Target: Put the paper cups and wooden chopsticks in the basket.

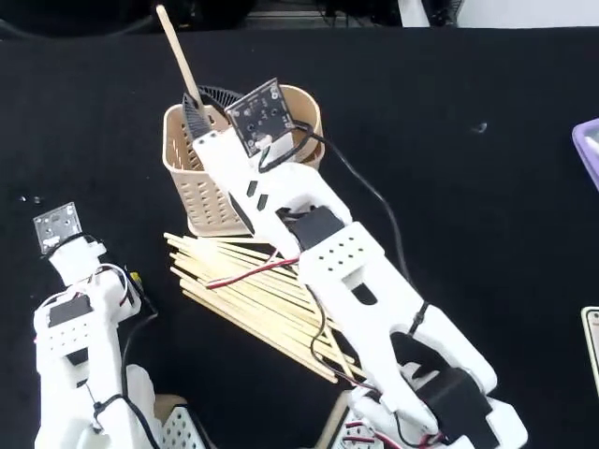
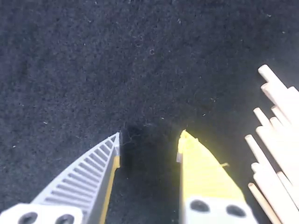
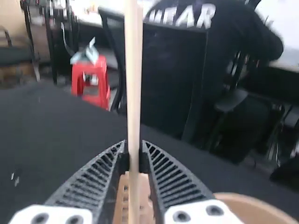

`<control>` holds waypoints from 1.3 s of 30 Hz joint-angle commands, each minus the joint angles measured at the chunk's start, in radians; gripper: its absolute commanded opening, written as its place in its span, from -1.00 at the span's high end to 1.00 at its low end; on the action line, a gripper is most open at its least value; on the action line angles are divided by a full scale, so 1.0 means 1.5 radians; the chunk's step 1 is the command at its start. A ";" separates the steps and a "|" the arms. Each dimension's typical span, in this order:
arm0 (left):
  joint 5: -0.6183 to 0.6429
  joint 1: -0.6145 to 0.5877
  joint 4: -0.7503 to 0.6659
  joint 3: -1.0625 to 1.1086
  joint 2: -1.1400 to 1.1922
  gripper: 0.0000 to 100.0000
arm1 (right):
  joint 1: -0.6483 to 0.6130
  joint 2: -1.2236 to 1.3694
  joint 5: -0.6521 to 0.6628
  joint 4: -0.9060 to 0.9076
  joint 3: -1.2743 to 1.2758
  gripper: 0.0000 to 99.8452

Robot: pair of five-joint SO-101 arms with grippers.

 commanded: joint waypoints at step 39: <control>-0.005 0.009 -0.009 -0.005 -0.009 0.59 | 0.017 -0.360 0.143 0.468 0.521 0.66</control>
